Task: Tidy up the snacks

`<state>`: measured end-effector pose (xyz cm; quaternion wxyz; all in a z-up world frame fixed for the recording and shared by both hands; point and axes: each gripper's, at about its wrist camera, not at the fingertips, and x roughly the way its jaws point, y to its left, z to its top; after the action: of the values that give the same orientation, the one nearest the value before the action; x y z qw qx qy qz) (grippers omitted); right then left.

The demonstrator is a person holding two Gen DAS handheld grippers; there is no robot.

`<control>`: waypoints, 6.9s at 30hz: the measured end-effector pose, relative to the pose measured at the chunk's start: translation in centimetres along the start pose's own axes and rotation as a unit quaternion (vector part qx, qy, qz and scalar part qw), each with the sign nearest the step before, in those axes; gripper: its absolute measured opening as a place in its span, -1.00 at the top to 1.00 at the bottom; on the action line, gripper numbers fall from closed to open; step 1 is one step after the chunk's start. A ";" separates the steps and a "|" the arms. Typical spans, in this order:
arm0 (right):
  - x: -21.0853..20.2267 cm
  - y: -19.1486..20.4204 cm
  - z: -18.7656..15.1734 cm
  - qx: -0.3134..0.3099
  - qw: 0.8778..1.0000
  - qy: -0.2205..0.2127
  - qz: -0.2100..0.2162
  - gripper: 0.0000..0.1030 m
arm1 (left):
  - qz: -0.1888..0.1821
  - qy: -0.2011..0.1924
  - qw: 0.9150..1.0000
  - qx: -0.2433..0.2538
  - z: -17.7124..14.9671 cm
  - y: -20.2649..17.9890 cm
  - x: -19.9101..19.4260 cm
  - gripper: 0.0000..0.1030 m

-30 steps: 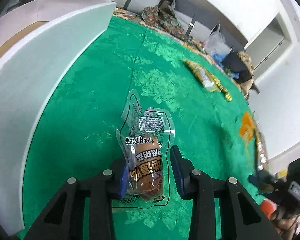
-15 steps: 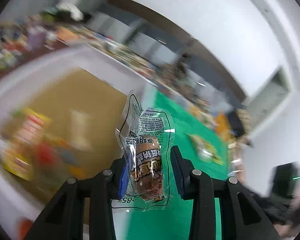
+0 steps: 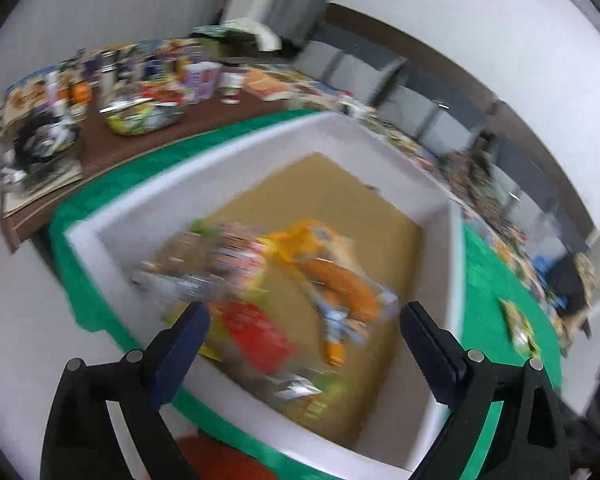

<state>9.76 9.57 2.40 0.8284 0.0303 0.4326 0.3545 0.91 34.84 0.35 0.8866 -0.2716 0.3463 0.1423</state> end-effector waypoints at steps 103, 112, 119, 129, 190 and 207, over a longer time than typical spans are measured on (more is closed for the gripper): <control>-13.7 -34.9 -14.8 0.147 0.924 -0.024 -0.352 -0.70 | -0.035 0.107 0.937 0.332 -19.3 -31.1 19.4 -1.00; -13.7 -34.9 -14.8 0.147 0.924 -0.024 -0.351 -0.70 | -0.034 0.107 0.936 0.332 -19.3 -31.2 19.4 -1.00; -13.7 -34.9 -14.8 0.147 0.924 -0.024 -0.351 -0.70 | -0.035 0.146 0.933 0.328 -18.4 -32.8 20.1 -0.99; -13.7 -34.9 -14.8 0.147 0.925 -0.024 -0.351 -0.70 | -0.112 0.237 0.936 0.235 -10.6 -48.4 28.6 -0.99; -13.7 -34.9 -14.8 0.147 0.925 -0.026 -0.350 -0.71 | -0.079 0.116 0.925 0.354 -15.2 -32.5 22.6 -1.00; -13.8 -35.3 -14.4 0.134 0.933 -0.008 -0.333 -0.71 | -0.080 0.117 0.924 0.354 -15.3 -32.5 22.6 -1.00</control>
<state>13.79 -28.91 -9.54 0.8907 -0.0023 0.4545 -0.0034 23.33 1.04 -12.21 0.8868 0.0190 0.4523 -0.0935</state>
